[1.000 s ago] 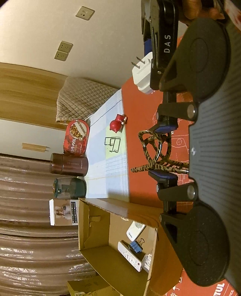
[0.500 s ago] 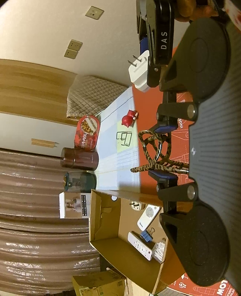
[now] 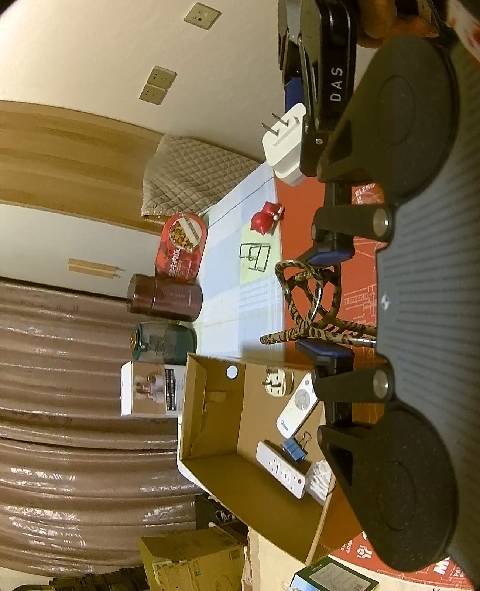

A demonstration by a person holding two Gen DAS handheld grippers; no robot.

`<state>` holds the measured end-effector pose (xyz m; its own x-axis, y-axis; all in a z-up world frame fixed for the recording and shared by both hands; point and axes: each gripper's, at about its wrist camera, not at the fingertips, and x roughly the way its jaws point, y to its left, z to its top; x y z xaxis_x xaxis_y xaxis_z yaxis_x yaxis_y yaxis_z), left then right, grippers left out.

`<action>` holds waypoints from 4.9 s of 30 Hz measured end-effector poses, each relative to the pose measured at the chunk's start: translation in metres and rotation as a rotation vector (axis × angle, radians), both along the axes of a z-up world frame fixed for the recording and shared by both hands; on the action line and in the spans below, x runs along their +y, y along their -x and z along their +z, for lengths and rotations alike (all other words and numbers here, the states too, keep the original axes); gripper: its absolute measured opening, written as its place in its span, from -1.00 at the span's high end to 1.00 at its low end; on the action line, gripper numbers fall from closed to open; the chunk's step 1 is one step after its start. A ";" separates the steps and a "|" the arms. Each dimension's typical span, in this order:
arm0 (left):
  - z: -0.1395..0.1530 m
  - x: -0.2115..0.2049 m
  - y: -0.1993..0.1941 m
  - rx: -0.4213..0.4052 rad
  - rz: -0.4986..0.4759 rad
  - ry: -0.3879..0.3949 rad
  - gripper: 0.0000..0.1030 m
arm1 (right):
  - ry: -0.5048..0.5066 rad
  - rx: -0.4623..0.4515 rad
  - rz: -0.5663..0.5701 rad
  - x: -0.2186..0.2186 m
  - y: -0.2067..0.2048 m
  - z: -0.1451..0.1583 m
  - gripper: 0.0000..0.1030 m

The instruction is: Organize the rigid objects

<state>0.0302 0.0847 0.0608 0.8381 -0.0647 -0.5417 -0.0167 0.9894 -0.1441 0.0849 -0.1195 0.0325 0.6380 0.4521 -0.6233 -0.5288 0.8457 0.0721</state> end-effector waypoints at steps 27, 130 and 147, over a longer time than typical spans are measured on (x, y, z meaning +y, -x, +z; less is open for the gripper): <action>0.005 0.167 -0.056 0.081 0.101 -0.058 0.31 | -0.090 0.087 0.248 0.163 -0.061 0.006 -0.19; -0.045 0.192 -0.081 0.169 0.019 -0.089 0.27 | -0.068 0.263 0.232 0.237 -0.107 -0.060 -0.19; -0.003 0.148 -0.043 0.093 0.045 -0.028 -0.07 | -0.194 0.186 0.157 0.156 -0.062 -0.002 -0.20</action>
<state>0.0732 0.2324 0.0582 0.7859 -0.0125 -0.6182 -0.0728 0.9910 -0.1126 0.1470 0.0370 0.0301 0.4337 0.6580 -0.6155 -0.6148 0.7155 0.3318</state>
